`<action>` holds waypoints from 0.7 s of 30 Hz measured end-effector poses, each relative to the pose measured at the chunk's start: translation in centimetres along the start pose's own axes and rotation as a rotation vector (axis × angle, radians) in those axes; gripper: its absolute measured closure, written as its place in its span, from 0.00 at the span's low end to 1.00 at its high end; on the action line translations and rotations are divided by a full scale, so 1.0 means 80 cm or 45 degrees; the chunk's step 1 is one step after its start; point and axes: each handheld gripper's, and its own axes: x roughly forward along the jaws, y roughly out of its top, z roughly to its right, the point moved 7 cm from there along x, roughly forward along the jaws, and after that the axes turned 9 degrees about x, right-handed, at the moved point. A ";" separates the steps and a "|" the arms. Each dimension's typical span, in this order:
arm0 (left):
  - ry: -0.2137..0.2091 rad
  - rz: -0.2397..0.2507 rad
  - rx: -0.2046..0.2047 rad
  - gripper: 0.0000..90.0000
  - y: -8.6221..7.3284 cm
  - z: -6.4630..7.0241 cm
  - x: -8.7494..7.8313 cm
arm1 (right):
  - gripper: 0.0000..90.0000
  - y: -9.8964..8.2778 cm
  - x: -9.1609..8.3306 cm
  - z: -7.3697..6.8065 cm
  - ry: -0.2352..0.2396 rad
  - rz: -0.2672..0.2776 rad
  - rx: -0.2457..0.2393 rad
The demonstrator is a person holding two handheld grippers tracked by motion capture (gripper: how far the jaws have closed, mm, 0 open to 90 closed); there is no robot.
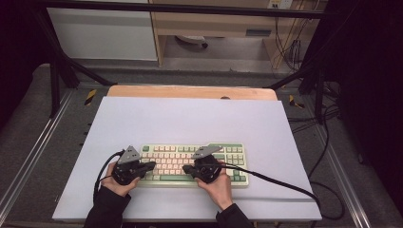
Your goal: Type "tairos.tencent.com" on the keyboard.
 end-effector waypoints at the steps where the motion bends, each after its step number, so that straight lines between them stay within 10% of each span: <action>1: 0.001 0.000 0.002 1.00 0.000 0.000 0.000 | 1.00 0.001 -0.002 0.000 -0.001 0.004 -0.005; 21: -0.002 0.000 0.006 1.00 0.003 0.003 0.000 | 1.00 -0.014 -0.052 0.037 -0.060 0.042 0.047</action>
